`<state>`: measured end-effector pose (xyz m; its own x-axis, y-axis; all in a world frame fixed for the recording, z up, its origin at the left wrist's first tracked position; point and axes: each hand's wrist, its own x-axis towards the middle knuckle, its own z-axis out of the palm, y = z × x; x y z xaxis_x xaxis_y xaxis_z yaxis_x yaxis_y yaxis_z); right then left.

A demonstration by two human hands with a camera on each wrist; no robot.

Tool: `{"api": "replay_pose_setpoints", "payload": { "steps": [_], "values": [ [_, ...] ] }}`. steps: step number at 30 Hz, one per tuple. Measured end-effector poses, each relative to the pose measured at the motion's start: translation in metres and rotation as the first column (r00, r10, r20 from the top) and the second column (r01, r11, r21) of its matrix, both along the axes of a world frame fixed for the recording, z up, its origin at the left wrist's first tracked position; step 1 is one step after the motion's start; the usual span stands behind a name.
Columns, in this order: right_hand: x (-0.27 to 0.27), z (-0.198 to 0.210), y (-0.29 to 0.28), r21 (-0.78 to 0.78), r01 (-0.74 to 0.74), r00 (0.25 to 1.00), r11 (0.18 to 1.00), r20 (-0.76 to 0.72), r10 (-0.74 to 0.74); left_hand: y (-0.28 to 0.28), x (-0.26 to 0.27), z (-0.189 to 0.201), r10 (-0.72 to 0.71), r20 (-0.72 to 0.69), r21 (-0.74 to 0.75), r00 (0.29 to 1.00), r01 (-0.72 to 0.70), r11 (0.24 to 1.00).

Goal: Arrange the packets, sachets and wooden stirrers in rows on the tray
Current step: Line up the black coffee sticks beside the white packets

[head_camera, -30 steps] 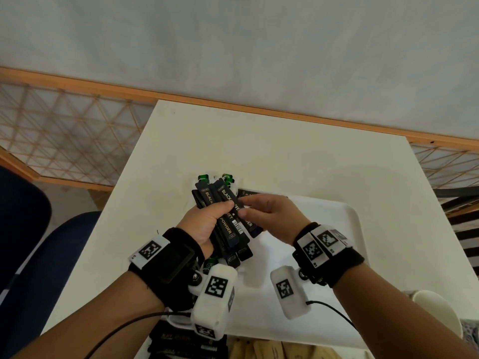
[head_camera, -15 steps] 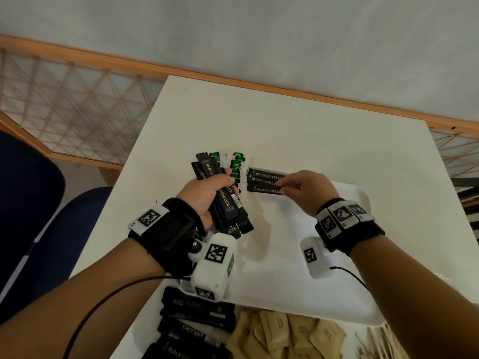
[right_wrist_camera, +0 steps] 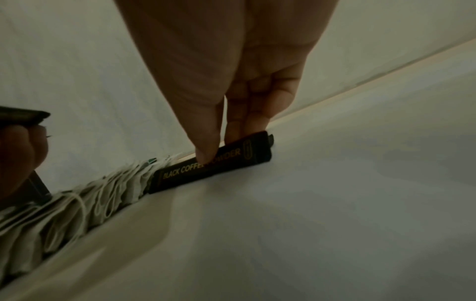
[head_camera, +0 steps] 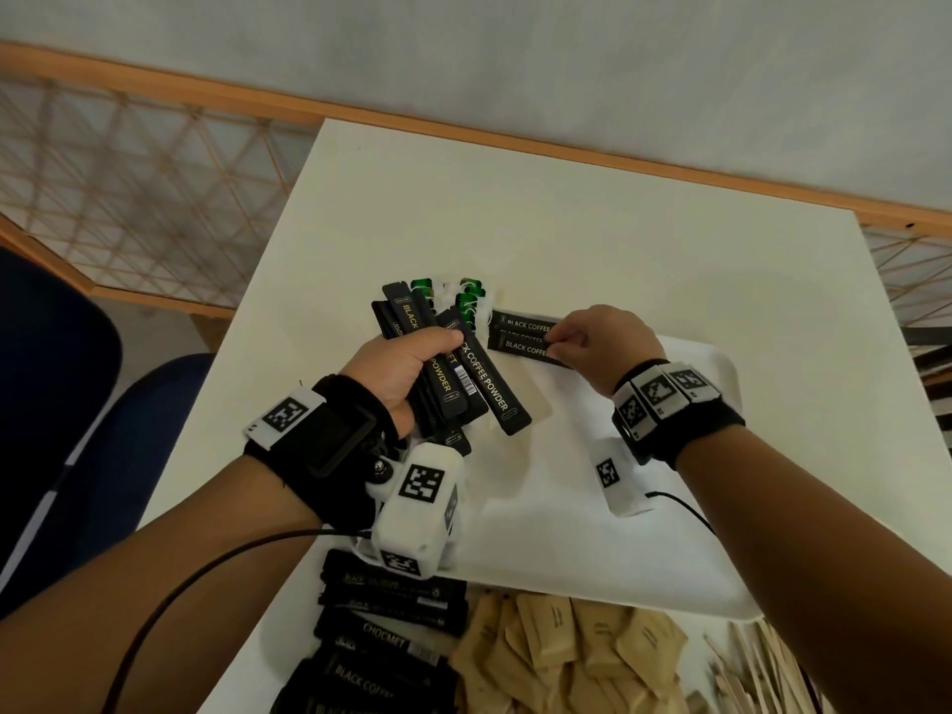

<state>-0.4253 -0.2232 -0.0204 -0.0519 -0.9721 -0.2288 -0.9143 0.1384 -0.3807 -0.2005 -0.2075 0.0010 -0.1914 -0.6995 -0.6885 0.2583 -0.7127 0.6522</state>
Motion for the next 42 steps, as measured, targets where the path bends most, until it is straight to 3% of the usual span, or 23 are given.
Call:
{"api": "replay_pose_setpoints", "payload": {
  "steps": [10,21,25,28,32,35,37,39,42],
  "values": [
    [-0.012,-0.005,0.01,-0.105,0.012,0.998,0.994,0.056,-0.007,0.002,-0.005,-0.001,-0.001,-0.023,-0.024,1.0,0.001,1.0],
    [-0.007,-0.008,0.013,-0.08,-0.005,0.998,0.997,0.064,0.01,0.002,-0.008,-0.002,-0.01,-0.005,-0.048,1.0,0.01,0.999],
    [0.004,0.009,0.016,-0.125,0.035,0.97,0.992,0.241,-0.004,0.002,-0.009,-0.003,-0.016,0.009,-0.056,1.0,0.016,0.998],
    [0.019,0.022,0.021,0.038,0.052,0.864,0.998,0.5,-0.064,0.004,-0.012,-0.002,-0.011,0.006,-0.049,1.0,0.011,0.999],
    [0.026,0.026,0.026,0.087,-0.005,0.771,0.996,0.634,-0.052,0.005,-0.016,0.0,0.014,-0.05,-0.052,0.999,-0.016,0.999],
    [0.012,0.023,0.022,0.051,0.076,0.84,0.996,0.535,-0.092,0.005,-0.013,0.001,0.05,-0.091,-0.041,0.995,-0.054,0.998],
    [0.001,0.019,0.02,0.024,0.097,0.914,0.995,0.392,-0.099,0.004,-0.011,0.002,0.068,-0.092,-0.035,0.993,-0.072,0.997],
    [-0.003,0.016,0.018,0.03,0.029,0.98,0.999,0.196,-0.035,0.004,-0.009,0.004,0.085,-0.08,-0.016,0.993,-0.087,0.996],
    [0.005,0.014,0.016,0.088,-0.071,0.997,0.994,0.032,0.069,0.005,-0.009,0.011,0.061,-0.05,-0.004,0.997,-0.062,0.998]
  ]
}}
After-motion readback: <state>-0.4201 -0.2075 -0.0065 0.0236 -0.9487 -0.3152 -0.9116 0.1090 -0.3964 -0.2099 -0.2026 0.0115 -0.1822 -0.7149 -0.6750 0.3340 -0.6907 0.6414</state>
